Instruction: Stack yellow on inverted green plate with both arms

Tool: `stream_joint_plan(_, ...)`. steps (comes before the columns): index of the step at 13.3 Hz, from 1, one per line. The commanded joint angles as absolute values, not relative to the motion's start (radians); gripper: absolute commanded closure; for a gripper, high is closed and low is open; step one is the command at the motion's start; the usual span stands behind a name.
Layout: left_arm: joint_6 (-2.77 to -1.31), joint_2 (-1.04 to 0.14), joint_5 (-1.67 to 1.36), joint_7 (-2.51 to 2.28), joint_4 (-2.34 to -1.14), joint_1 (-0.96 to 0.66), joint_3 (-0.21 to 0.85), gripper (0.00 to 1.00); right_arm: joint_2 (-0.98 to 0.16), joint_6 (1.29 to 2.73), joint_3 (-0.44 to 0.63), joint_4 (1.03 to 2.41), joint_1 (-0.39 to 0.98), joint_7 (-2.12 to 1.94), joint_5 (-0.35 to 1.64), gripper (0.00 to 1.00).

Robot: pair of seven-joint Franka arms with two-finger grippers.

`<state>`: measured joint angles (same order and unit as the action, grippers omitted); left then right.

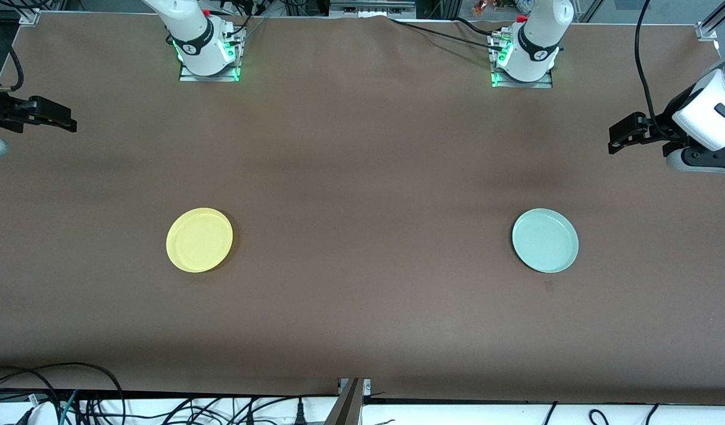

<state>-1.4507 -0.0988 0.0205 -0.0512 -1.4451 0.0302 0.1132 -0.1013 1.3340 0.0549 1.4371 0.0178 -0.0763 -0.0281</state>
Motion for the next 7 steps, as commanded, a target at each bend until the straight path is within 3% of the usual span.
stream_joint_plan(1,-1.436,-0.072,0.029,-0.051,-1.472,0.037,0.123,0.00,-0.106,1.335,0.054,1.427,0.012,-0.072,-0.011,0.00)
stream_joint_plan(7,-1.437,-0.078,0.031,-0.054,-1.450,0.028,0.123,0.00,-0.106,1.335,0.054,1.427,0.012,-0.072,-0.011,0.00)
